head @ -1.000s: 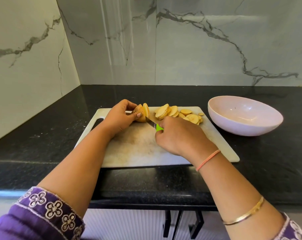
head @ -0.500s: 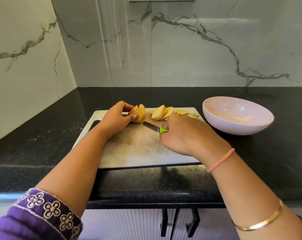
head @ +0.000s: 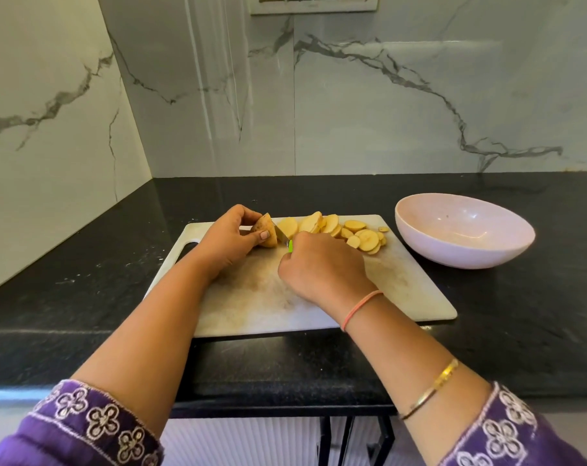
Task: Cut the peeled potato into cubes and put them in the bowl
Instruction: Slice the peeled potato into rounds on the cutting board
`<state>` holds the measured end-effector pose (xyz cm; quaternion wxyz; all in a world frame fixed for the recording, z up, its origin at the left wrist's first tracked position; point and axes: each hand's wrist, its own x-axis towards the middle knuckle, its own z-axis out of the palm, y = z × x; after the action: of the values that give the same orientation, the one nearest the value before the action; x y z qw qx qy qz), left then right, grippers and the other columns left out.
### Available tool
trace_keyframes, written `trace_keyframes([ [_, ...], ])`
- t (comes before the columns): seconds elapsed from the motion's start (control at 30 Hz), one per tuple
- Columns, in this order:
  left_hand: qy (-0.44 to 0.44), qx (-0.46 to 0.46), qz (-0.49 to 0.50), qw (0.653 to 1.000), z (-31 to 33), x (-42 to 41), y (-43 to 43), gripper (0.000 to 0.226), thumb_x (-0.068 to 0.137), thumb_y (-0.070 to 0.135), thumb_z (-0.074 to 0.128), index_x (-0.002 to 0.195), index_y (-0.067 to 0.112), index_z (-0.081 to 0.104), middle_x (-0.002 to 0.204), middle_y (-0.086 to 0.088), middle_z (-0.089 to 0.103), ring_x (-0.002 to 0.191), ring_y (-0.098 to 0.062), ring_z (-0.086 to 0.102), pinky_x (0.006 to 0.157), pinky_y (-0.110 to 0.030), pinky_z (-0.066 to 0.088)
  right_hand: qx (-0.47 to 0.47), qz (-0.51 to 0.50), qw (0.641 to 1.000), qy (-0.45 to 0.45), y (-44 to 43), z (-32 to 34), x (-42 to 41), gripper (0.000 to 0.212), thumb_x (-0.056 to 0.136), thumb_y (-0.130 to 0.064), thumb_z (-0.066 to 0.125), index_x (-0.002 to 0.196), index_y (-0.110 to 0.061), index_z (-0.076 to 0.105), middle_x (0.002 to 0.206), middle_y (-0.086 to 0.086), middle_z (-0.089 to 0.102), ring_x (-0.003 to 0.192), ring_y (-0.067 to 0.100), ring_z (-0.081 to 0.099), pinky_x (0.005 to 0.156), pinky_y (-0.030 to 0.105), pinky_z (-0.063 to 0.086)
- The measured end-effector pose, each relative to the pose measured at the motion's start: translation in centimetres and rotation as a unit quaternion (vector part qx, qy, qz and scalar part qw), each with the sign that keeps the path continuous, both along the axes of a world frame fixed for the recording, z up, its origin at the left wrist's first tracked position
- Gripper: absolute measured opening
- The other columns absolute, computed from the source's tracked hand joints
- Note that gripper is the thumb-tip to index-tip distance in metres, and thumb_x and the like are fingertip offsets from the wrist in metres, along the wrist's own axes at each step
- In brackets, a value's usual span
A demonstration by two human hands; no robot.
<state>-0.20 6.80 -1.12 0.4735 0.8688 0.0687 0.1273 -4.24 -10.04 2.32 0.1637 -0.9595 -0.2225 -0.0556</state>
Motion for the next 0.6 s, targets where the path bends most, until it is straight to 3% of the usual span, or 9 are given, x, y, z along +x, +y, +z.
trace_keyframes([
  [0.2,-0.005,0.006,0.003,1.000,0.0,0.1,0.3,0.024,0.088,0.021,0.066,0.108,0.023,0.053,0.119,0.000,0.060,0.109,-0.018,0.059,0.099,-0.042,0.048,0.000,-0.048,0.999,0.004,-0.1,0.0,0.5,0.017,0.094,-0.021,0.041,0.084,-0.016,0.054,0.073,0.002,0.045,0.075,0.021,0.046,0.062,0.029,0.035],
  [0.43,0.007,0.009,0.003,1.000,0.0,-0.2,0.2,0.029,0.089,0.022,0.064,0.114,0.022,0.051,0.123,0.000,0.057,0.112,-0.018,0.057,0.101,-0.041,0.047,0.038,-0.060,0.997,0.041,-1.3,-0.2,0.4,0.025,0.092,-0.023,0.043,0.068,-0.017,0.041,0.068,-0.001,0.043,0.074,0.021,0.047,0.051,0.025,0.028],
  [0.6,0.007,0.014,0.002,1.000,0.2,-0.1,0.0,0.031,0.089,0.022,0.063,0.118,0.020,0.051,0.125,0.000,0.056,0.113,-0.018,0.056,0.102,-0.041,0.046,0.091,-0.045,0.992,0.074,-1.9,-0.3,0.6,0.024,0.091,-0.023,0.042,0.068,-0.017,0.042,0.067,0.001,0.047,0.064,0.018,0.046,0.049,0.026,0.027],
])
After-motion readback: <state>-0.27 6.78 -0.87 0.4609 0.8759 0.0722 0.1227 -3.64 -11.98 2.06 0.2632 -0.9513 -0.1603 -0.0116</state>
